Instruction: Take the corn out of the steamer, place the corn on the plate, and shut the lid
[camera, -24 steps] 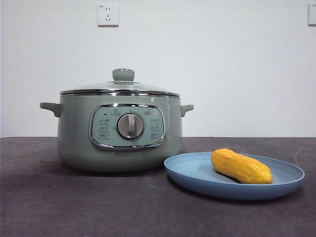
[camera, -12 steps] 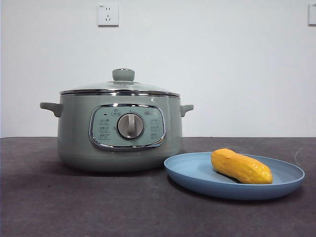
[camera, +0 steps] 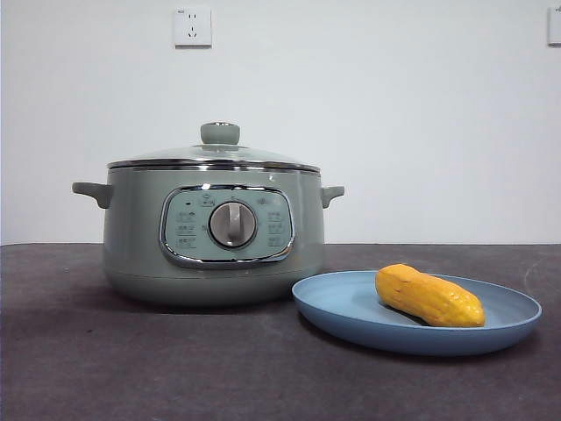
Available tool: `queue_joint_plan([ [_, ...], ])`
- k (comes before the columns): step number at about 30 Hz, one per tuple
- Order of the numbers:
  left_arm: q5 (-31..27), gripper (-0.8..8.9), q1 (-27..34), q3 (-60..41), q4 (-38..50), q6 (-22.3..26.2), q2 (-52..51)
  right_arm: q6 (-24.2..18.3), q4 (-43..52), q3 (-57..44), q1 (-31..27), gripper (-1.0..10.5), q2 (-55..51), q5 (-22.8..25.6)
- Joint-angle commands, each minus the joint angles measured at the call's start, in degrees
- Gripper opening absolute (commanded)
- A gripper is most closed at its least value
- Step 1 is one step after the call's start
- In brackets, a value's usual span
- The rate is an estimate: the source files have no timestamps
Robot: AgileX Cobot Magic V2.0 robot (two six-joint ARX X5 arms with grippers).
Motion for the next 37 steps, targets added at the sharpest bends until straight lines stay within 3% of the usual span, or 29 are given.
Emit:
queue_joint_plan([
  [1, -1.62, -0.04, 3.28, -0.52, 8.81, 6.86, -2.19, -0.22, 0.33, -0.55, 0.13, 0.0, -0.09, 0.13],
  [8, -1.31, -0.04, 17.64, -13.88, 33.83, 7.06, -13.90, -0.22, 0.33, -0.55, 0.13, 0.0, -0.09, 0.13],
  [15, -4.31, -0.04, 23.80, -37.13, 49.22, 7.10, -28.24, -0.22, 0.33, -0.55, 0.13, 0.0, -0.09, 0.13],
  [25, -5.33, -0.04, 24.76, -62.55, 54.36, 4.20, -43.19, -0.22, 0.33, -0.55, 0.13, 0.0, -0.09, 0.13],
  [33, -7.74, -0.04, 24.79, -71.47, 53.79, 0.50, -49.46, -0.22, 0.33, -0.55, 0.13, 0.0, -0.09, 0.13],
  [37, -7.76, -0.04, 24.79, -72.32, 48.78, 0.17, -52.37, -0.22, 0.33, -0.55, 0.13, 0.0, -0.09, 0.13],
])
